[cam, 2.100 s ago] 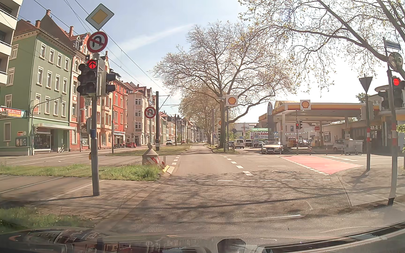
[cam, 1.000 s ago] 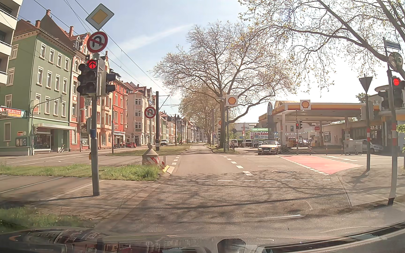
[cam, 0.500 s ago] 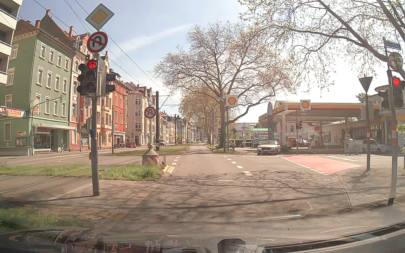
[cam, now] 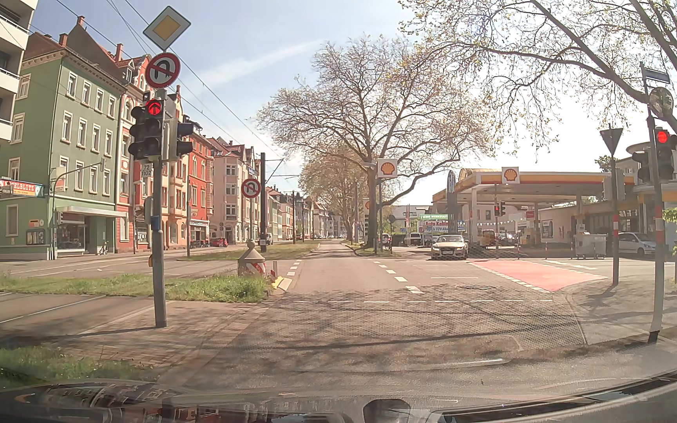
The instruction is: Follow the waypoints while adhering to traffic rules and regulations
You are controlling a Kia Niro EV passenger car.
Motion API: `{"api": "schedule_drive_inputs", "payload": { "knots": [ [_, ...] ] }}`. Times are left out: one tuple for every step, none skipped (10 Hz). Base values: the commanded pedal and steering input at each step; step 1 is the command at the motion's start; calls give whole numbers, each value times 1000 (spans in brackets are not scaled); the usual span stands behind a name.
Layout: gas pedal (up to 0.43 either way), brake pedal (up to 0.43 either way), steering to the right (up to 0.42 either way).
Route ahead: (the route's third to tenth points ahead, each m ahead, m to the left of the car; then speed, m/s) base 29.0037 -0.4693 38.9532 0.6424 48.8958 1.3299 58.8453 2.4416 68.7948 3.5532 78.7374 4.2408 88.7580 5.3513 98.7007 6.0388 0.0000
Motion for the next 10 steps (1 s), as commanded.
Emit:
{"api": "schedule_drive_inputs", "payload": {
  "knots": [
    [0, 220, -3],
    [0, 220, -3],
    [0, 220, -3],
    [0, 220, -3],
    [0, 220, -3],
    [0, 220, -3],
    [0, 220, -3],
    [0, 220, -3],
    [0, 220, -3],
    [0, 220, -3]
  ]
}}
